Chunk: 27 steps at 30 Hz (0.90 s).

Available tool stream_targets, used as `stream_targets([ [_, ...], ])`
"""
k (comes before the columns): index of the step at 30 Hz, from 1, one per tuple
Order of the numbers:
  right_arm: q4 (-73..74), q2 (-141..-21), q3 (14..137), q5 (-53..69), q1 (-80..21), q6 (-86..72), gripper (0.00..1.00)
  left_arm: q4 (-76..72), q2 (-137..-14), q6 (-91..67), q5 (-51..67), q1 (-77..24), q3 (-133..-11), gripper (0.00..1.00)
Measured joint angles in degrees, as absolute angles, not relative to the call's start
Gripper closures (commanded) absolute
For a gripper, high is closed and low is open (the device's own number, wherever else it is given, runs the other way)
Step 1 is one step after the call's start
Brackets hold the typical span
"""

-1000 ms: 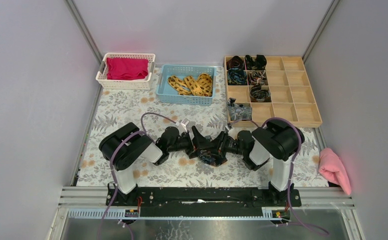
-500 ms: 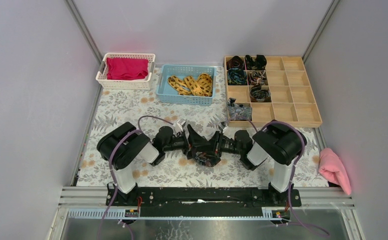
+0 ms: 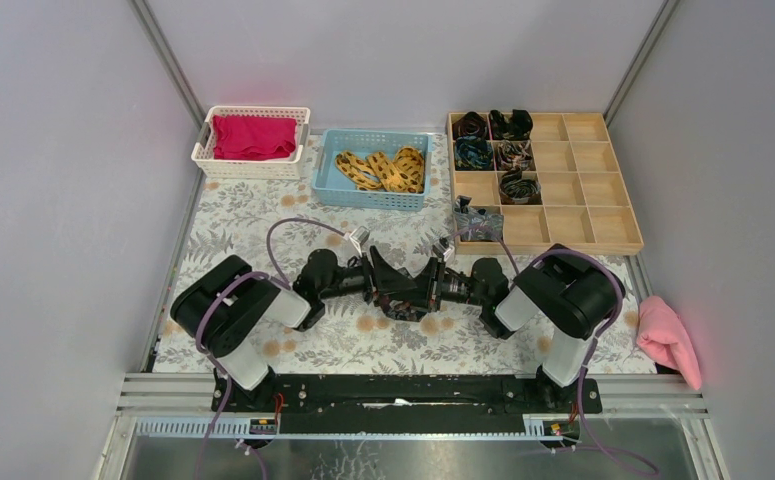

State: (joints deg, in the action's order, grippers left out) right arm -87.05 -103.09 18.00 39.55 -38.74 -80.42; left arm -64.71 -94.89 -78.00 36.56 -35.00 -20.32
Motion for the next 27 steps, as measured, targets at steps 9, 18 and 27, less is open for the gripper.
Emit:
stream_targets([
  [9,-86.41,-101.36,18.04,43.33,-39.66,-84.77,0.65,-71.83,-94.76,-78.3,40.36,-34.48,-18.87,0.62],
  [18,-86.85,-100.84,18.15,43.44,-40.53,-86.35,0.48,-62.87,-87.66,-74.78,40.14,-34.33,-18.83,0.84],
  [27,-84.47,-99.46,18.59,41.65,-41.15,-84.62,0.78,-49.1,-80.16,-67.24,37.69,-34.46,-20.99,1.0],
])
